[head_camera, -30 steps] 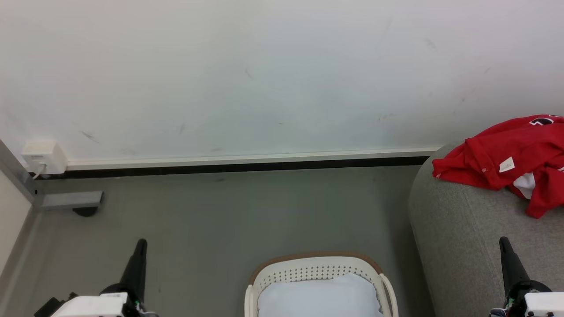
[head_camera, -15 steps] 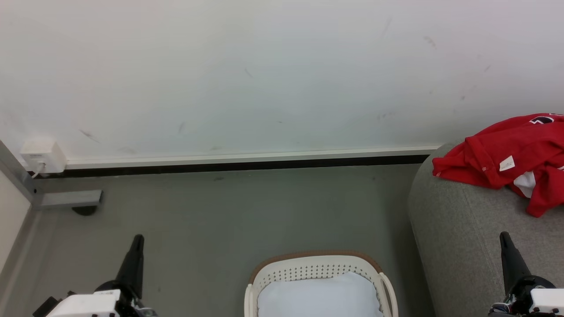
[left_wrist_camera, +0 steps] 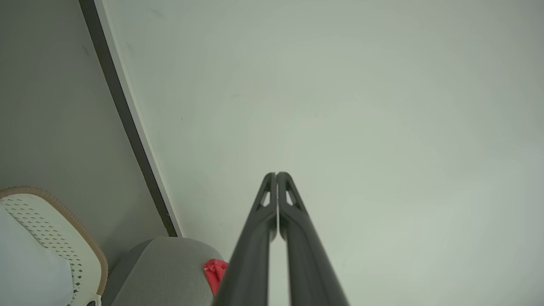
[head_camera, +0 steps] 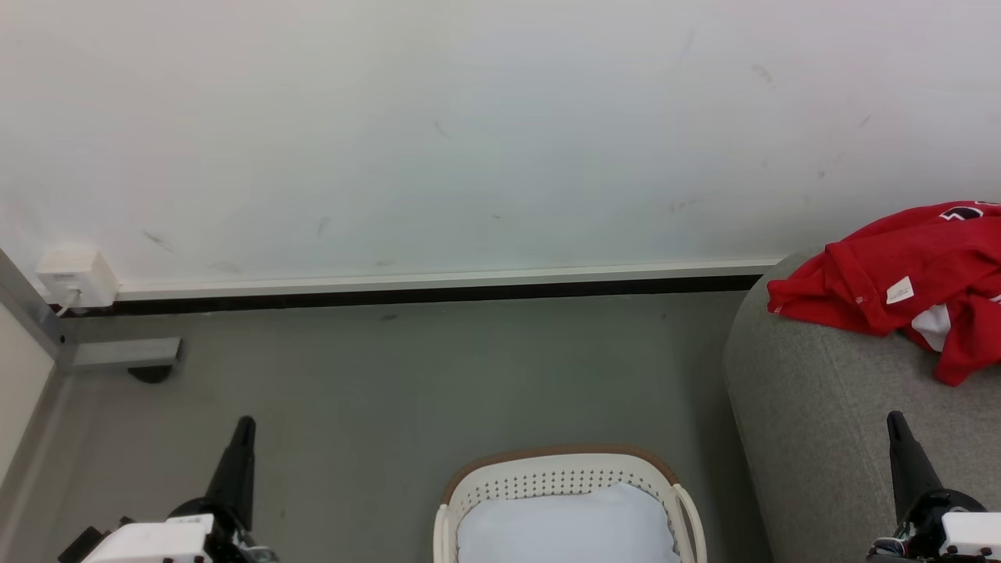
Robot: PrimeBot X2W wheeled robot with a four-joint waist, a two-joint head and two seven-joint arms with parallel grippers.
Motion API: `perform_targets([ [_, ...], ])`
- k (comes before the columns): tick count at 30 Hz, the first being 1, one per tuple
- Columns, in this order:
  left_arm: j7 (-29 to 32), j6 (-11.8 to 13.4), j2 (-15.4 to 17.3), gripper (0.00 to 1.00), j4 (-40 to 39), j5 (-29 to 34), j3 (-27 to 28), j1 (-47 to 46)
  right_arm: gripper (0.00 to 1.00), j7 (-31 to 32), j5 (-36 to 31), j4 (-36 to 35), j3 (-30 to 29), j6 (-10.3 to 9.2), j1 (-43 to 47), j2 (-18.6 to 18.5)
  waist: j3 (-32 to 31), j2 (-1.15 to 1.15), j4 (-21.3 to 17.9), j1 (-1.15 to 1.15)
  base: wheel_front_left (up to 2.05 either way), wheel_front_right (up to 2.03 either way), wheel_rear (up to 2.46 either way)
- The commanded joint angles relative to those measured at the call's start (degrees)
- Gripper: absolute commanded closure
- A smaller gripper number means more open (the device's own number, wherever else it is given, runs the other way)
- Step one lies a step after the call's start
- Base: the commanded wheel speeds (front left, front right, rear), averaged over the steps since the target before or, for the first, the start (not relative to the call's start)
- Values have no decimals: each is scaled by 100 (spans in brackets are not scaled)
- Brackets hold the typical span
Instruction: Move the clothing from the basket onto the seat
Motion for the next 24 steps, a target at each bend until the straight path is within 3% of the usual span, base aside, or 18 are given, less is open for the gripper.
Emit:
perform_targets([
  [1, 29, -36, 40, 100, -12, -76, 20, -40, 100, 29, 5, -32, -20, -12, -31, -45, 0, 0, 0, 0, 0, 0, 0],
  [24, 29, -36, 40, 100, -12, -75, 19, -40, 100, 28, 5, -31, -19, -12, -31, -44, 0, 0, 0, 0, 0, 0, 0],
])
